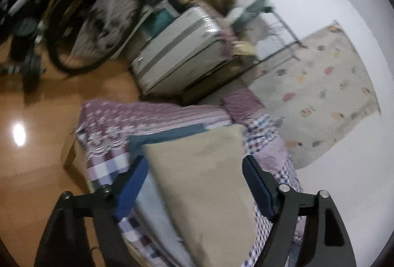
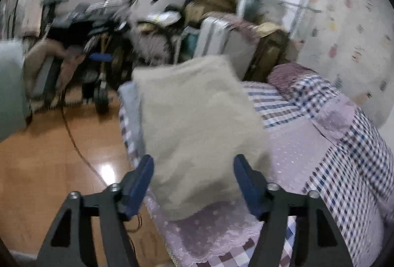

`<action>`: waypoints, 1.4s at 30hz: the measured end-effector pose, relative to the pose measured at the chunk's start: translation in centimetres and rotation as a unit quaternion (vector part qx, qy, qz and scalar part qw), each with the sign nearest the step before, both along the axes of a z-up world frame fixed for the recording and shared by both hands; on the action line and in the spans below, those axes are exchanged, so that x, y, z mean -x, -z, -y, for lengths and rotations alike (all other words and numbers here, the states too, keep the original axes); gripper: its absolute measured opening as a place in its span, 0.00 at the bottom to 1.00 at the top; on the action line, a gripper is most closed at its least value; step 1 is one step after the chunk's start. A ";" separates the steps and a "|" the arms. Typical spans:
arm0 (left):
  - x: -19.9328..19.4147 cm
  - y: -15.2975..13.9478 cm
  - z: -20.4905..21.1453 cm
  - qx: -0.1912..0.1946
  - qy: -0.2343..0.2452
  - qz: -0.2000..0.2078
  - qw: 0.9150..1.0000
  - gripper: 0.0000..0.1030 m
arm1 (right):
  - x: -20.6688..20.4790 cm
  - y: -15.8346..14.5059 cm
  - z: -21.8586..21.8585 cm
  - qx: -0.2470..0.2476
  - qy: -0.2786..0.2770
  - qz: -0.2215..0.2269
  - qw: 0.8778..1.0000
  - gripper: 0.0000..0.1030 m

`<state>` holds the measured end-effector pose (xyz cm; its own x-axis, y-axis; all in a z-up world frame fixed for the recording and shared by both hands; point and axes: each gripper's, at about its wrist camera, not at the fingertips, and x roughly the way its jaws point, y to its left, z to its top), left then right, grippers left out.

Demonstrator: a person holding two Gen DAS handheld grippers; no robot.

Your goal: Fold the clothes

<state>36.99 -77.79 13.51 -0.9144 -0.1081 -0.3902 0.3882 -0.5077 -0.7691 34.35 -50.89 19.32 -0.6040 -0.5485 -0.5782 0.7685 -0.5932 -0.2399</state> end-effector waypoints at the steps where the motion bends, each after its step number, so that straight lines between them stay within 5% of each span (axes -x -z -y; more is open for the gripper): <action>1: 0.1 -1.2 -1.3 0.013 0.007 -0.007 1.000 0.82 | 0.0 -0.7 -1.3 0.015 0.010 -0.001 1.000 0.75; 10: 1.3 -12.7 -17.1 0.137 0.088 -0.077 0.984 0.89 | 0.6 -7.3 -18.0 0.125 0.134 -0.022 0.983 0.86; 15: 3.2 -17.7 -27.6 0.168 0.159 -0.121 0.965 1.00 | 0.8 -10.7 -28.9 0.192 0.213 -0.046 0.957 0.95; 22: 6.5 -21.0 -43.1 0.172 0.286 -0.150 0.931 1.00 | -1.0 -13.6 -42.4 0.234 0.301 -0.076 0.921 1.00; 29: 11.0 -19.1 -56.8 0.245 0.358 -0.112 0.894 1.00 | -1.0 -13.9 -52.8 0.254 0.397 -0.056 0.880 1.00; 33: 15.1 -16.6 -62.1 0.254 0.375 -0.075 0.889 1.00 | 1.1 -12.1 -57.7 0.260 0.439 -0.022 0.860 1.00; 42: 24.9 -7.1 -69.4 0.277 0.376 0.040 0.883 1.00 | 9.8 -5.3 -61.4 0.227 0.471 0.053 0.851 1.00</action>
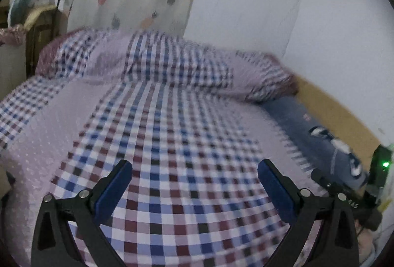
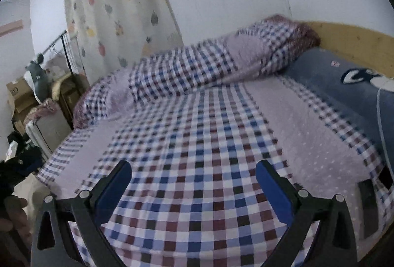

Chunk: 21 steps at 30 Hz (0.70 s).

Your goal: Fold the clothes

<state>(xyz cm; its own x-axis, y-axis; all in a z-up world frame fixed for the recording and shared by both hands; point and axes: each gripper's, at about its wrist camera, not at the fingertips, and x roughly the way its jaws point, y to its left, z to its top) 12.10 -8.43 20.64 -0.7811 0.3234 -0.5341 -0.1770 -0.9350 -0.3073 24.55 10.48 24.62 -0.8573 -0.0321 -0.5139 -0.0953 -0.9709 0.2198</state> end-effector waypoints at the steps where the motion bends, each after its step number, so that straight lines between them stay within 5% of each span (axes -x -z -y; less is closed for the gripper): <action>1: 1.1 1.4 -0.5 0.006 -0.001 0.010 1.000 1.00 | 1.2 0.9 0.1 -0.003 -0.003 0.011 1.000 1.00; 13: 9.8 16.0 -3.2 0.086 -0.011 0.089 0.992 1.00 | 13.8 16.1 1.9 -0.024 -0.004 0.130 0.991 1.00; 21: 11.5 19.3 -4.2 0.105 -0.015 0.123 0.987 1.00 | 16.3 20.7 2.1 -0.035 -0.002 0.171 0.985 1.00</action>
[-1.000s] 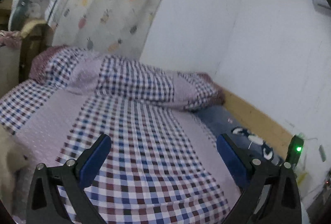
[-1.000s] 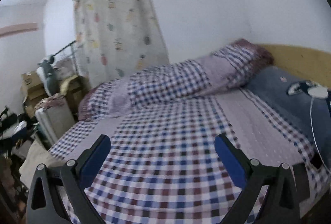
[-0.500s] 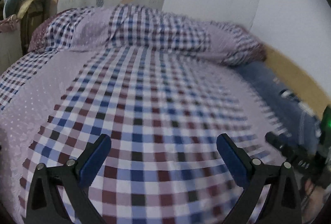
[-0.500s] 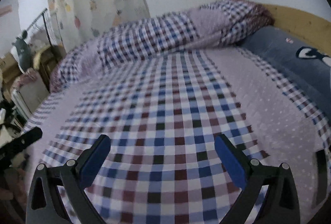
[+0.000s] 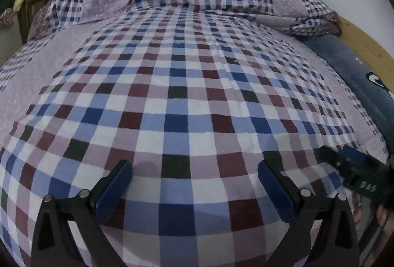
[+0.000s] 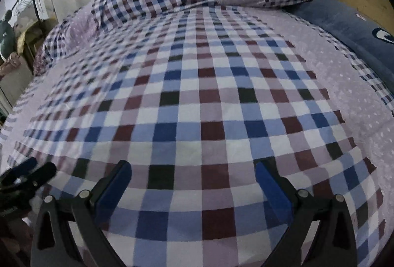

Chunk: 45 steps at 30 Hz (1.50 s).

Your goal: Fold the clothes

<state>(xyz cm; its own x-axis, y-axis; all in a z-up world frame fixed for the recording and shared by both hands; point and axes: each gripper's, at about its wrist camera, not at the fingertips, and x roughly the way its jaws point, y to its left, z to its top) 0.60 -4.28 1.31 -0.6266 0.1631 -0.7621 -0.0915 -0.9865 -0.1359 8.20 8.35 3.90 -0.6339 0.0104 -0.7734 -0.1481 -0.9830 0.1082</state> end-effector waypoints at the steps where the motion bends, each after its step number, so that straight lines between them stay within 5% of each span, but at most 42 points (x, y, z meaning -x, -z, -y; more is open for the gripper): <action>1: 0.1 0.2 -0.2 0.004 -0.001 0.001 1.000 1.00 | 0.2 0.6 0.0 0.000 0.000 0.010 1.000 1.00; 8: 0.8 1.0 -2.1 0.065 -0.003 0.010 0.998 1.00 | 0.6 1.4 0.2 -0.015 -0.001 0.024 1.000 1.00; 45: 0.4 1.3 -2.1 0.064 -0.008 0.010 0.998 1.00 | 0.1 1.1 0.8 -0.032 -0.019 0.020 0.999 1.00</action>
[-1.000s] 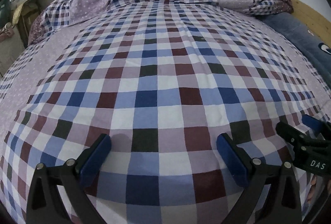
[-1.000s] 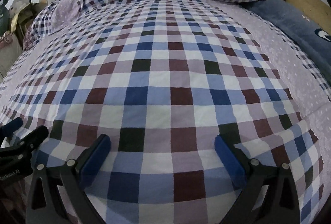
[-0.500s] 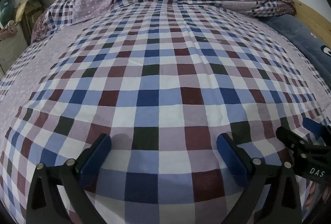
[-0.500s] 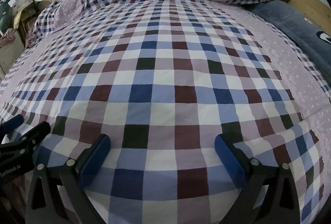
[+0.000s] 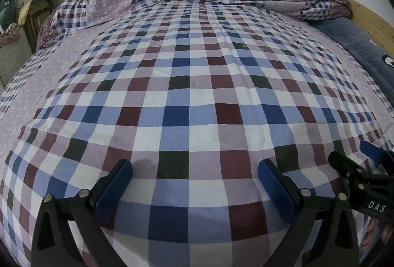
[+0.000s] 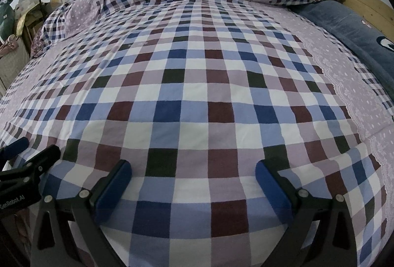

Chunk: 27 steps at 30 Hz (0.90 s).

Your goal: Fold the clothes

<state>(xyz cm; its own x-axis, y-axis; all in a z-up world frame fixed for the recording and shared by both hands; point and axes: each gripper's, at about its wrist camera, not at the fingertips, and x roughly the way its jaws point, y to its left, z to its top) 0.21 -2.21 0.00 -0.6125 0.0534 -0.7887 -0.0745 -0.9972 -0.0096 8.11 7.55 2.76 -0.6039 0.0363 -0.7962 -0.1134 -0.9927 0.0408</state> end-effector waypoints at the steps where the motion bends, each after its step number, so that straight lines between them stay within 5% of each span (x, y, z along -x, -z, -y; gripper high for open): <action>1: 0.0 0.0 0.0 -0.001 0.000 0.000 1.000 1.00 | 0.0 0.0 0.0 0.000 0.000 0.000 1.000 1.00; 27: -0.1 0.1 0.1 -0.002 -0.003 -0.002 1.000 1.00 | 0.0 0.0 -0.3 0.000 -0.004 0.001 1.000 1.00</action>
